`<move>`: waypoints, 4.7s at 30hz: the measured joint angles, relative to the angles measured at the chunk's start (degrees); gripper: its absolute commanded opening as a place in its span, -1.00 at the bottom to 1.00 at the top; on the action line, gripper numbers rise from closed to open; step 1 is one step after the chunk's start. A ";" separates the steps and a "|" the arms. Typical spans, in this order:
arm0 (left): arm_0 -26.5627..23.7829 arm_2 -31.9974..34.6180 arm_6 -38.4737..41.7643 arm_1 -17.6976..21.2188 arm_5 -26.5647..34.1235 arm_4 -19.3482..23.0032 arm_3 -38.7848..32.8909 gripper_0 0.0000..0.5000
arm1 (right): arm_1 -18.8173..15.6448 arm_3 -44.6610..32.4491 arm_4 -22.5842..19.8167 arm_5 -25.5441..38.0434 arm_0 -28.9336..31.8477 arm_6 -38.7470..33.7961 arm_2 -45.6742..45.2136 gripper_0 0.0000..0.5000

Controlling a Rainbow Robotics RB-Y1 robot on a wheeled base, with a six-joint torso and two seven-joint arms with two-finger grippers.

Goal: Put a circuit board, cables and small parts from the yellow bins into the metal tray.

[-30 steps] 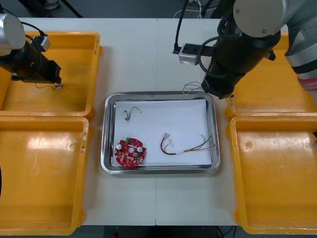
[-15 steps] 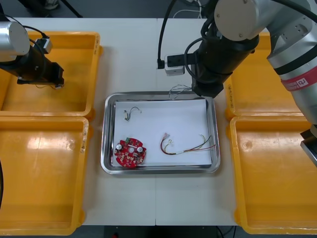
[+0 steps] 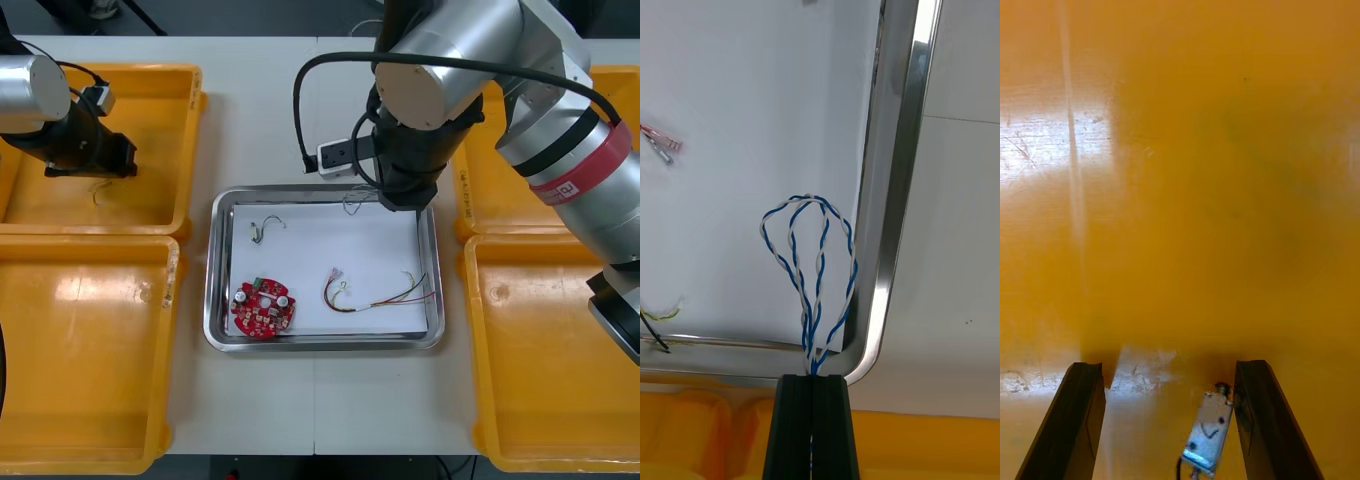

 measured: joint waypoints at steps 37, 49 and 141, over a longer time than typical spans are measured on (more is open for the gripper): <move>0.59 0.00 -0.02 -0.30 -0.76 2.95 0.15 1.00 | 2.53 5.72 3.81 -12.37 3.82 0.00 6.53 -1.00; 1.43 0.00 -0.22 -0.25 -1.39 2.91 -0.60 1.00 | 2.53 5.72 4.52 -16.38 6.20 0.00 8.55 -1.00; 6.48 0.00 -3.70 1.60 0.70 1.37 -9.29 -1.00 | -20.92 -16.70 -4.38 7.31 23.52 -52.77 -34.85 1.00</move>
